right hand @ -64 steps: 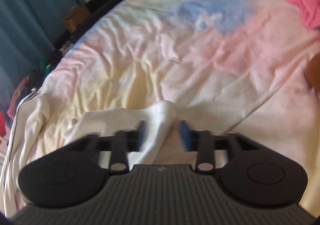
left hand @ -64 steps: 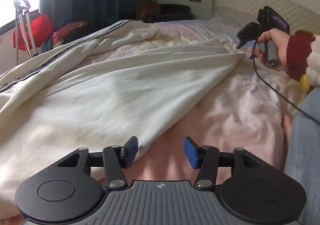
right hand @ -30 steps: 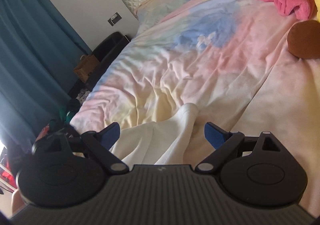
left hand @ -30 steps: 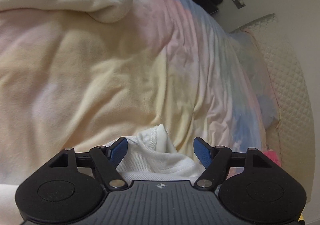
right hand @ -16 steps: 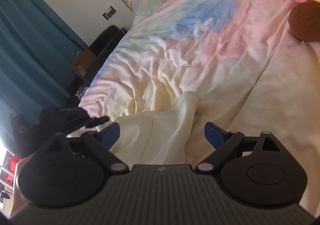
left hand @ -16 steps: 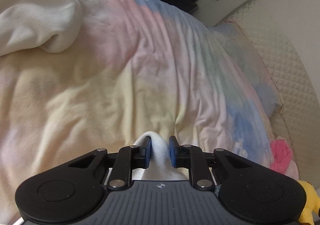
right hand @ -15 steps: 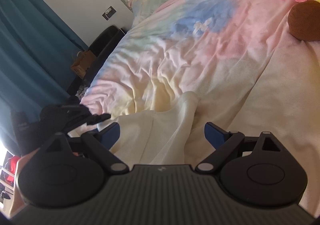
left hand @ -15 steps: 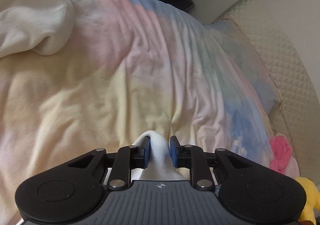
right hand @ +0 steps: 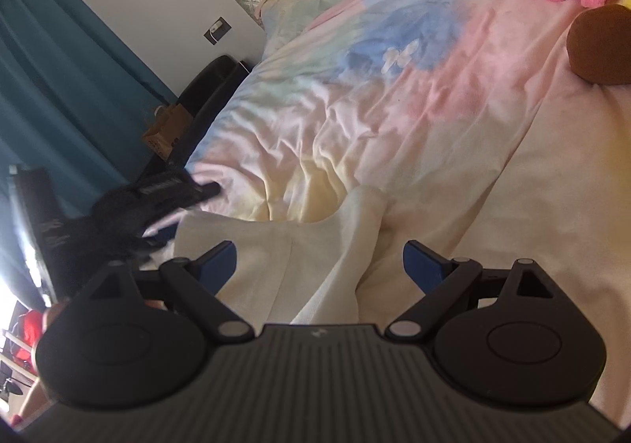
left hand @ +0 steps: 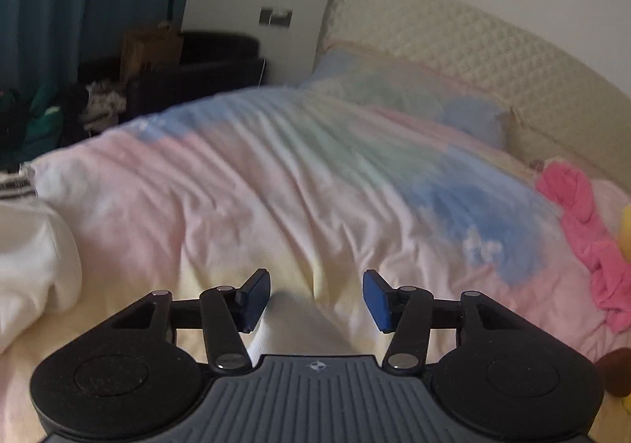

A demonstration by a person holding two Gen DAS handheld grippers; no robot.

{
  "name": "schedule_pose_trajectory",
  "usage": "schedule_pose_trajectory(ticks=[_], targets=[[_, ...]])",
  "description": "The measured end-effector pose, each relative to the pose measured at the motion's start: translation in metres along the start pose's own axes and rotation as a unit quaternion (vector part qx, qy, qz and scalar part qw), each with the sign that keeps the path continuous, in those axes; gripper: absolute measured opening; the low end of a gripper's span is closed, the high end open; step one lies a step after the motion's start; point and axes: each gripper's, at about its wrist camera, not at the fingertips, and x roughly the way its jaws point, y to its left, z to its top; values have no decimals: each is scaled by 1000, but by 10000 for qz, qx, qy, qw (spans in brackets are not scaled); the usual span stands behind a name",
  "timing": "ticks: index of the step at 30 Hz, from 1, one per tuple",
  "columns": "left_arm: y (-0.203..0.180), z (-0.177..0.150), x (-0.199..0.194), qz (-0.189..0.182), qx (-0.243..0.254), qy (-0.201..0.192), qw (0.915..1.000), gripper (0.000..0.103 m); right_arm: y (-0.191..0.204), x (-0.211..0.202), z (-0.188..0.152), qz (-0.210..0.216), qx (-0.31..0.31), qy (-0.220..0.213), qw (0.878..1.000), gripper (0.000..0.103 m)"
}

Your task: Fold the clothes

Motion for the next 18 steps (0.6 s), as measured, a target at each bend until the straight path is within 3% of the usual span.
schedule_pose_trajectory(ticks=[2, 6, 11, 13, 18], targets=[[1, 7, -5, 151, -218, -258, 9993, 58, 0, 0, 0, -7, -2, -11, 10000, 93], [-2, -1, 2, 811, 157, 92, 9965, 59, -1, 2, 0, -27, 0, 22, 10000, 93], [14, -39, -37, 1012, 116, 196, 9946, 61, 2, -1, 1, 211, -71, 10, 9998, 93], [24, -61, -55, 1011, -121, 76, 9948, 72, 9, -7, 1, 321, -262, -138, 9990, 93], [44, -98, -35, 1676, -230, 966, 9808, 72, 18, -18, 0, 487, -488, -409, 9968, 93]])
